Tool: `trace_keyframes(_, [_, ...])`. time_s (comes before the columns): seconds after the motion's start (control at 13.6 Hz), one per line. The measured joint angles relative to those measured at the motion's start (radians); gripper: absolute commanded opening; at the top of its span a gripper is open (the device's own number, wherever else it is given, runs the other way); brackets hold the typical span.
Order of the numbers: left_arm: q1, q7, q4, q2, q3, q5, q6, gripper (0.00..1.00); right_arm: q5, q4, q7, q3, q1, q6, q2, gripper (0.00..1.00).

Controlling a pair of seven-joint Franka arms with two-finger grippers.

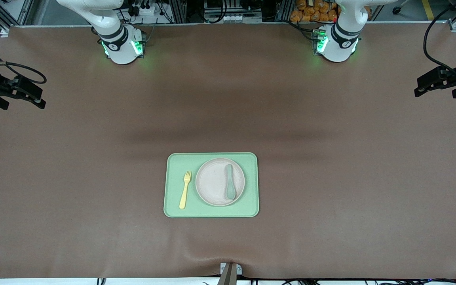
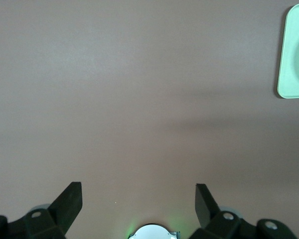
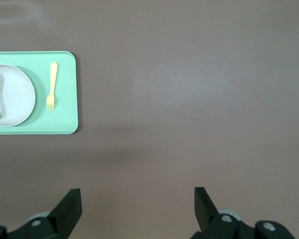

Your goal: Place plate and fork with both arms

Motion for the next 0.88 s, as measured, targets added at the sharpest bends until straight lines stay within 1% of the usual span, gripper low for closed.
trace_keyframes(0.88, [0.013,0.0,0.0,0.0,0.006,0.0,0.0,1.0,0.0,0.0,-0.001,0.0,-0.006,0.0,0.007,1.0])
